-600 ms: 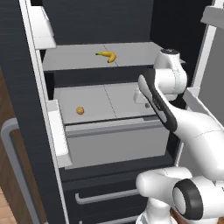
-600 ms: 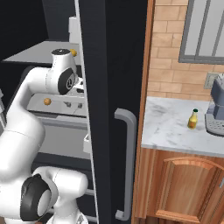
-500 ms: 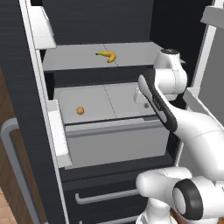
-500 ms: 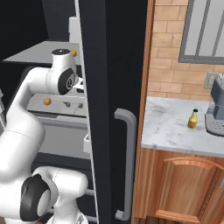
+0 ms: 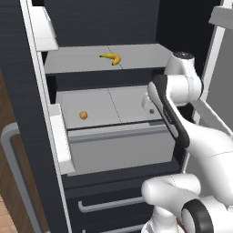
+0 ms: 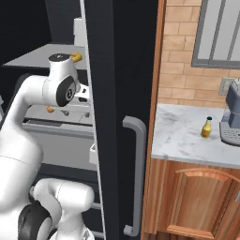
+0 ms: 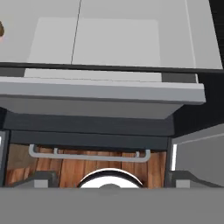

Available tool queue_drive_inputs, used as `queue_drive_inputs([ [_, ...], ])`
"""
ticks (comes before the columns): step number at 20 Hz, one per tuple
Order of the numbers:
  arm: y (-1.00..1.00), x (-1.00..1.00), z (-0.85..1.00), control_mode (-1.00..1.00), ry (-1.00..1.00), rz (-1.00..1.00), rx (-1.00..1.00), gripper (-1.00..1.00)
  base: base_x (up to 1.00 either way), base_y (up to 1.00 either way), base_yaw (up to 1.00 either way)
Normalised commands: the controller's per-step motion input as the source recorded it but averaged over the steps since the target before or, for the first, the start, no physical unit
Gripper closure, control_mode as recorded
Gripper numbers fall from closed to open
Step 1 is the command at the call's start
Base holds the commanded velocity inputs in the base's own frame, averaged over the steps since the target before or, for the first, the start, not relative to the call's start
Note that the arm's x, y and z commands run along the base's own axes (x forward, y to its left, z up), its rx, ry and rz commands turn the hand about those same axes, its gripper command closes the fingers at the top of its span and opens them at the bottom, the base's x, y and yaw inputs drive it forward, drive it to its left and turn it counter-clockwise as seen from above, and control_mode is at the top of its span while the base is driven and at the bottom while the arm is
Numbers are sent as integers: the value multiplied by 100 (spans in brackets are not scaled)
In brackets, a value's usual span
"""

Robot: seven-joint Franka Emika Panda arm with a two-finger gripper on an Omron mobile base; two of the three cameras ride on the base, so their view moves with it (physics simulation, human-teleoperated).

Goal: Place the mustard and mustard from the counter to the top shelf of the fridge. If the existing items in the fridge are on the top shelf, move them to other shelves.

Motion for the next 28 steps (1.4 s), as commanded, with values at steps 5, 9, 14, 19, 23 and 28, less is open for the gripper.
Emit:
queue_drive_inputs([
  [5,7,-22,35,-100,-28,0,1,-100,0,0,0],
  [9,14,-18,84,-100,-36,0,0,-100,0,0,0],
  [14,25,-1,99,-100,-21,0,3,-100,0,0,0],
  [19,44,21,83,-100,-7,0,5,-100,0,0,0],
  [23,64,42,54,-100,-4,-1,2,-100,0,0,0],
  [28,42,60,5,-100,1,-2,1,-100,0,0,0],
])
